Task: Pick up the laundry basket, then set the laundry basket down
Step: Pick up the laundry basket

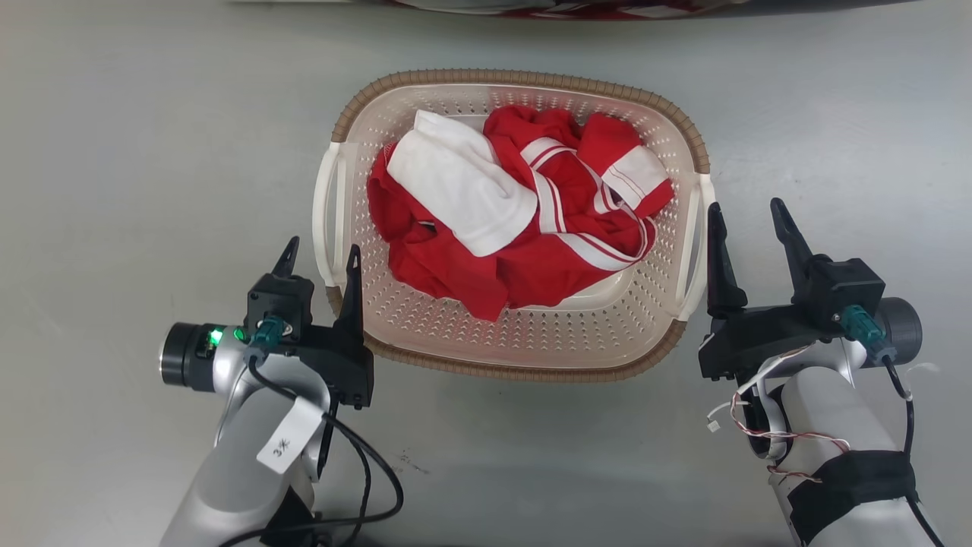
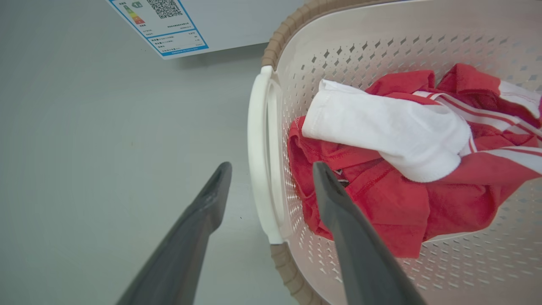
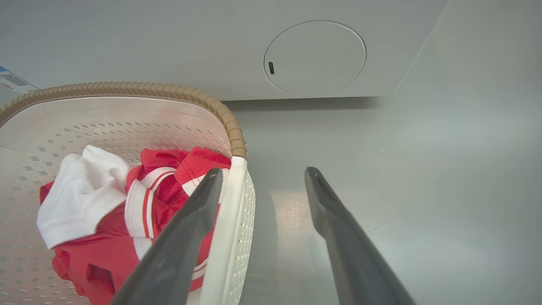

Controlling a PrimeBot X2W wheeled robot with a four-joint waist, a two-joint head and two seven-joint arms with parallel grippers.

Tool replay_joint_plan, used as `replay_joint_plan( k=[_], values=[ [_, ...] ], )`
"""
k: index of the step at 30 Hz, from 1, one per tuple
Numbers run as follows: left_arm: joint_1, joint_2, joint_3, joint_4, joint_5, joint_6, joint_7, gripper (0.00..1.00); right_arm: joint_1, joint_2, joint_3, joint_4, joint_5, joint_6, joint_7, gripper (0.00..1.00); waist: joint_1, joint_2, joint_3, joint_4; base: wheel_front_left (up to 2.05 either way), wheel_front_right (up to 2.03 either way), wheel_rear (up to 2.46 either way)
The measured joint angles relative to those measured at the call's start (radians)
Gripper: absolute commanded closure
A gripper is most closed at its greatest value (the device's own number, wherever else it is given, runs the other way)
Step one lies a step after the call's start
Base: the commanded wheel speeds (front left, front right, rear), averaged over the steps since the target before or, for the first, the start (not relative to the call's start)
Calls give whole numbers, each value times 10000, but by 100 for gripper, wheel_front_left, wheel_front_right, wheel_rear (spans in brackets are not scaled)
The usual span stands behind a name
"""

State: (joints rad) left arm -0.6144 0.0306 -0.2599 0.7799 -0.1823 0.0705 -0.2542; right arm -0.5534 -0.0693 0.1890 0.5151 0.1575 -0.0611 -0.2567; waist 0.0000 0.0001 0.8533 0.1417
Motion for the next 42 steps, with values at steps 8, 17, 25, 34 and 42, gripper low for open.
replay_joint_plan(
  k=[8,17,25,34,42],
  values=[
    [-543,-15,-123,556,-23,-15,0,0,-137,12,196,458,190,86,-2,0,0,-1,292,48,0,0,0],
    [-1043,-31,-437,1091,-125,-94,0,0,-429,12,798,1218,562,171,0,0,0,0,422,149,0,0,0],
    [-1430,-35,-669,1662,-777,-240,0,0,-906,10,1484,1816,1064,65,0,0,0,-1,487,249,0,0,0],
    [-1644,-42,-1223,2128,-1411,-460,2,0,-1268,4,1845,2497,1592,-211,0,0,0,-1,480,295,0,0,0],
    [-1832,-36,-1758,2305,-1845,-619,63,51,-1578,2,2080,2892,1948,-376,0,0,0,-1,450,301,0,0,0]
  ],
)
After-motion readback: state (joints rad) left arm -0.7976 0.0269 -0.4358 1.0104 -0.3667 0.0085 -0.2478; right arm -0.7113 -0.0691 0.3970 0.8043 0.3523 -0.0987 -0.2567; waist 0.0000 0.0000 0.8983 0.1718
